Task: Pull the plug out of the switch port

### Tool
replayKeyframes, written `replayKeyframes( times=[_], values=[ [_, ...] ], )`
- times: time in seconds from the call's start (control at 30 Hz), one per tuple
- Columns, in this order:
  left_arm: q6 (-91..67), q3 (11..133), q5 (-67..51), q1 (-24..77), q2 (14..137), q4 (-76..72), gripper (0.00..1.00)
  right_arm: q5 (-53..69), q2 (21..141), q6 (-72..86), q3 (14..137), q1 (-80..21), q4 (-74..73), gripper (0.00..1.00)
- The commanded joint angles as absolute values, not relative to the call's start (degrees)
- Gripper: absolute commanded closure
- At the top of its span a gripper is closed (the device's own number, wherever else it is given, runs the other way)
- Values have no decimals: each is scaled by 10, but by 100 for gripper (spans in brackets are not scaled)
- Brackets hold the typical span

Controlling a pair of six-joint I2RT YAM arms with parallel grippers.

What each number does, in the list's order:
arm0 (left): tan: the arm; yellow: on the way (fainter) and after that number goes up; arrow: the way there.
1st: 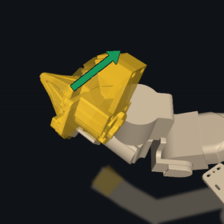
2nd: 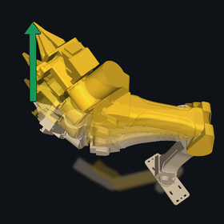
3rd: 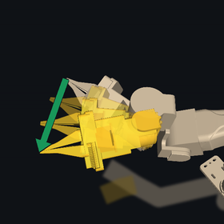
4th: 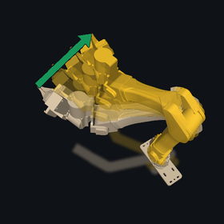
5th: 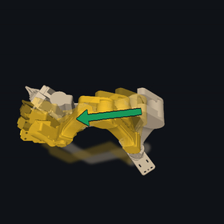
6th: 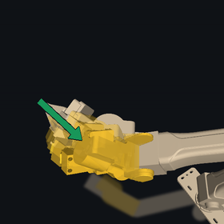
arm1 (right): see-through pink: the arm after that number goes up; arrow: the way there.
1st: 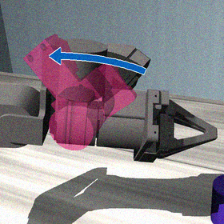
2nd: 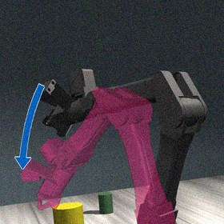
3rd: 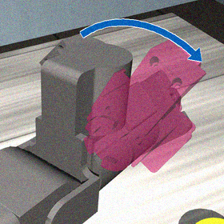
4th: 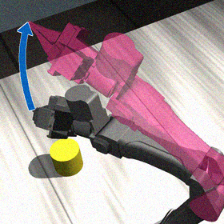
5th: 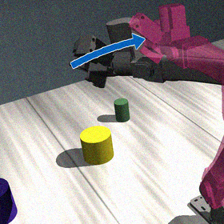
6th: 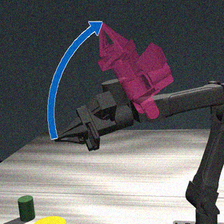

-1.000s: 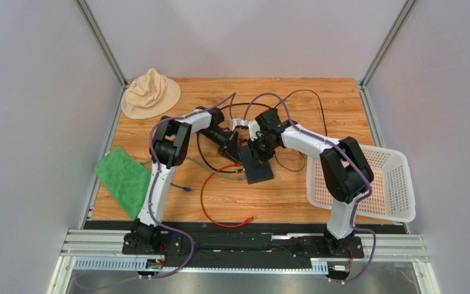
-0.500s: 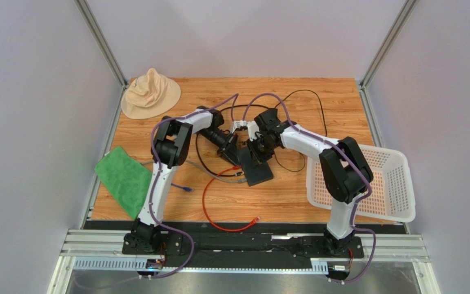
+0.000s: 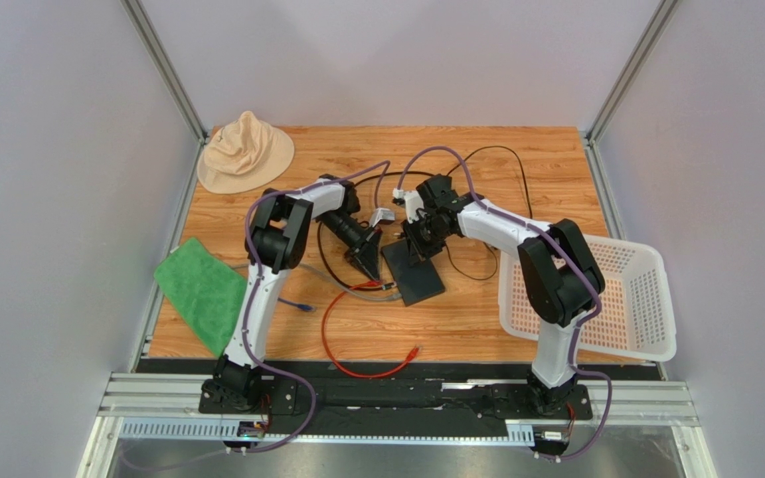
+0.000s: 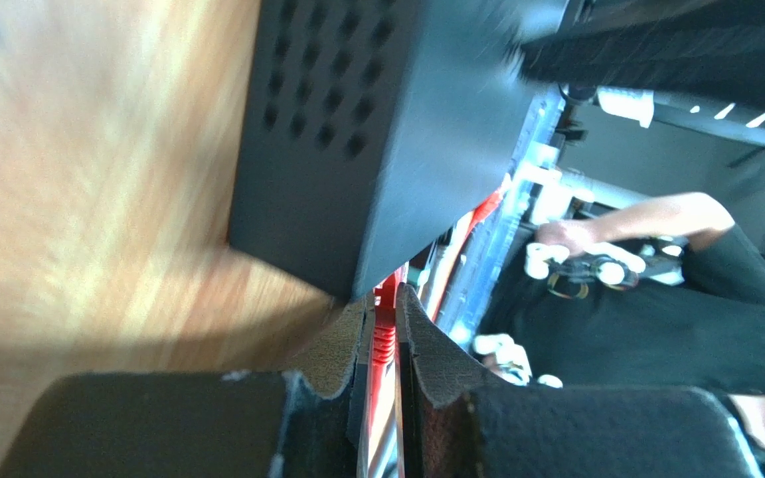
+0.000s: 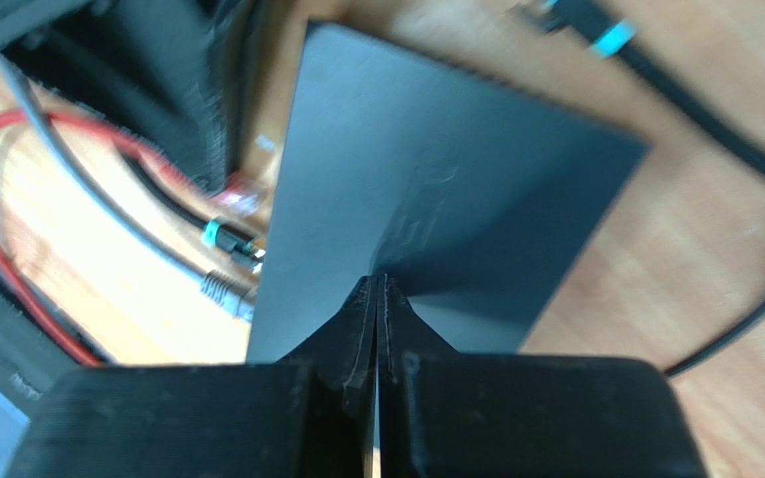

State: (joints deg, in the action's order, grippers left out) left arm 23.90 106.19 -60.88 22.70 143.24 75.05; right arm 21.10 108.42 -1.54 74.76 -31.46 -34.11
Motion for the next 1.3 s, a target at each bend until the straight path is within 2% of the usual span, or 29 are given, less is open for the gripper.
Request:
replayKeyframes(
  times=[0.0, 0.23, 0.3, 0.43, 0.57, 0.77, 0.83, 0.87, 0.97, 1.07, 1.2, 1.23, 1.27],
  values=[
    [273, 1062, -572, 210, 1394, 795, 100, 160, 1111, -30, 746, -301, -330, 99],
    [338, 1243, -426, 170, 1379, 887, 100, 162, 1114, -30, 765, -300, -335, 99],
    [379, 1275, -352, 164, 1369, 904, 100, 158, 1114, -33, 772, -300, -337, 99],
    [487, 1273, -210, 163, 1350, 939, 100, 146, 1111, -42, 779, -300, -339, 99],
    [564, 1238, -2, 161, 1346, 900, 100, 135, 1108, -51, 785, -300, -339, 99],
    [606, 1233, 113, 158, 1374, 768, 100, 127, 1100, -62, 786, -300, -339, 99],
    [578, 1279, 102, 160, 1387, 772, 90, 125, 1097, -63, 784, -300, -338, 99],
    [565, 1294, 80, 161, 1395, 777, 80, 123, 1095, -63, 782, -299, -338, 99],
    [515, 1324, 41, 166, 1382, 783, 66, 120, 1090, -65, 780, -300, -338, 99],
    [446, 1320, 4, 170, 1346, 779, 57, 121, 1083, -72, 786, -300, -343, 100],
    [367, 1295, -92, 170, 1296, 778, 56, 126, 1061, -83, 812, -300, -354, 100],
    [349, 1288, -118, 169, 1288, 780, 56, 126, 1054, -84, 816, -298, -358, 97],
    [317, 1278, -181, 170, 1273, 782, 56, 127, 1048, -84, 819, -295, -361, 88]
  ],
)
